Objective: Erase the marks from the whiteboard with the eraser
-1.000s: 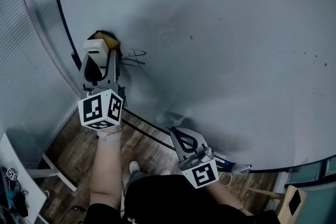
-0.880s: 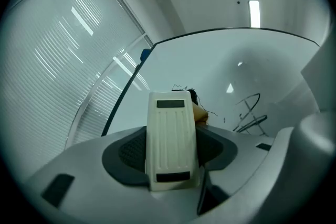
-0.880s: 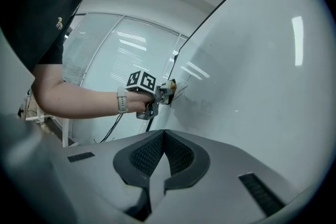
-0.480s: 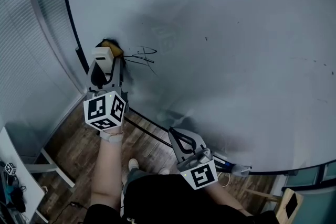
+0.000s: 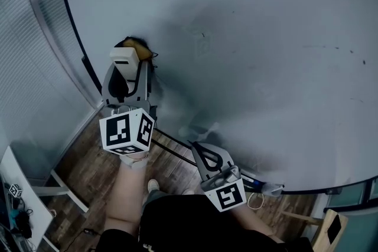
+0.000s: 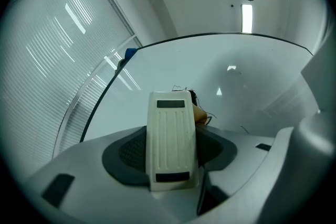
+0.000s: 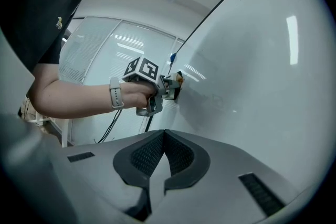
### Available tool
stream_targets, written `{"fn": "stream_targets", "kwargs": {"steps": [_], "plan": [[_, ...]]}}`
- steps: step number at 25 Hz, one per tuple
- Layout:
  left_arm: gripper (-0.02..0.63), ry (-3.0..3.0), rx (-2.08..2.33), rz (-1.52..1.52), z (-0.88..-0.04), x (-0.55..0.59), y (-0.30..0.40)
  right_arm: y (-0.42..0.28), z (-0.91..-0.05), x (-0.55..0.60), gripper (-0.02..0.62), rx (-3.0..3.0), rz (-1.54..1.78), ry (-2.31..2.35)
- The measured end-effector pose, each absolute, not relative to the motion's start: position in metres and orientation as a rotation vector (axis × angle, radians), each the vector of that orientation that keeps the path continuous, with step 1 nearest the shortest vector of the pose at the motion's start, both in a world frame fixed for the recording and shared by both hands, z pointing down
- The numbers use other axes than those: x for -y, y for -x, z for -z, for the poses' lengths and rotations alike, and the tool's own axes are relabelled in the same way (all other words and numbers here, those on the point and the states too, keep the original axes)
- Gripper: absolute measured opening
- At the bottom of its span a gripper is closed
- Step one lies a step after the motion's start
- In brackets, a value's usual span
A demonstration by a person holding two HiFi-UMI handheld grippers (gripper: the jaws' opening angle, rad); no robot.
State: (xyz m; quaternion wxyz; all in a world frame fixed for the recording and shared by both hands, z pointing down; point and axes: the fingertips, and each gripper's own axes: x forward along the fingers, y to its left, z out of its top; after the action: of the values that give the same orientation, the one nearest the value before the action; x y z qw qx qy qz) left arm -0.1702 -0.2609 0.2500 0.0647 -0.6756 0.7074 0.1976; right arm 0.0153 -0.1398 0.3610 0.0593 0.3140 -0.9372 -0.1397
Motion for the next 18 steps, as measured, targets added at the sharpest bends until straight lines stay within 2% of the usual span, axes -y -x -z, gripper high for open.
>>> {"fn": "stream_targets", "kwargs": {"steps": [10,18], "plan": [[0.252,2.016,-2.002,-0.587,-0.211,0.238,0.110,-0.048,-0.357,0.138,0.028,2.848,0.423,-0.997],[0.258,2.011,-2.048,-0.633,-0.225,0.252,0.155,-0.035,-0.362,0.140,0.028,2.847,0.401,-0.961]]}}
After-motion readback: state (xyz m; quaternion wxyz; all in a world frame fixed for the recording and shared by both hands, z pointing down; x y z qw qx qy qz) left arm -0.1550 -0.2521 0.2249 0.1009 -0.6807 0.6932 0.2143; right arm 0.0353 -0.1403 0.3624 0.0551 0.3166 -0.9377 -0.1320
